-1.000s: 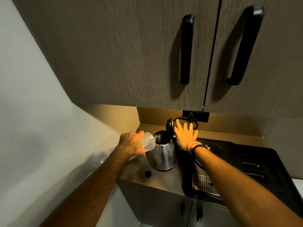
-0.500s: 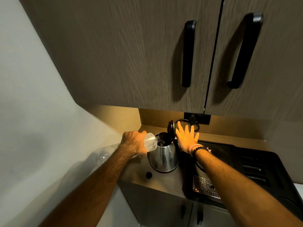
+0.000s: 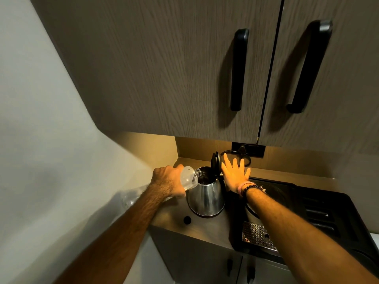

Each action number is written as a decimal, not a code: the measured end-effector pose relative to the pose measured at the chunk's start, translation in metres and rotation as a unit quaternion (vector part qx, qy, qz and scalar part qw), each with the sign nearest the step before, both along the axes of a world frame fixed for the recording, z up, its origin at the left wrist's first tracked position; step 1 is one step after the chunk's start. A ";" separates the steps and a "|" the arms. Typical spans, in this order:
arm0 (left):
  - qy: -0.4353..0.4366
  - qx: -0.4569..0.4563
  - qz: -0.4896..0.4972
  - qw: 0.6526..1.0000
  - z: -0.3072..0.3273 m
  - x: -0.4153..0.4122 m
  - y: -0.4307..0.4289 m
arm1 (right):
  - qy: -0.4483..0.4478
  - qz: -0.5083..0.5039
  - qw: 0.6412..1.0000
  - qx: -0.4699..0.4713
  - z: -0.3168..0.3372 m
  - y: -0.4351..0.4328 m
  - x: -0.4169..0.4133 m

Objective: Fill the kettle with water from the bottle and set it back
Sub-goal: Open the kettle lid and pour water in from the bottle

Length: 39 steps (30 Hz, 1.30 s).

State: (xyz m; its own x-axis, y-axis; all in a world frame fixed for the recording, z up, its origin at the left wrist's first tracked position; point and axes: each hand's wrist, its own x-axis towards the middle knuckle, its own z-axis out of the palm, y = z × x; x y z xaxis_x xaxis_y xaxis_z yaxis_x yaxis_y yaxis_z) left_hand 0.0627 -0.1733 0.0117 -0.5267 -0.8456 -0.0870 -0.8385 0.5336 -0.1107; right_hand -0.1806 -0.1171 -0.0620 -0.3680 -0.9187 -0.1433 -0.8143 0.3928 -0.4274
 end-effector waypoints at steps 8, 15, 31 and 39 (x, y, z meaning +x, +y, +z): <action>0.175 0.071 0.098 0.977 -0.031 0.016 0.003 | -0.005 0.000 1.000 0.003 0.000 -0.001 0.000; 0.400 0.053 0.170 0.899 -0.046 0.031 0.002 | 0.002 0.011 1.000 0.003 0.001 0.001 0.000; 0.490 0.028 0.266 0.829 -0.096 0.039 -0.006 | 0.011 0.001 1.000 -0.006 -0.003 -0.002 0.000; 0.438 0.039 0.244 0.864 -0.158 0.036 0.056 | 0.010 -0.001 1.000 -0.010 -0.002 -0.001 0.000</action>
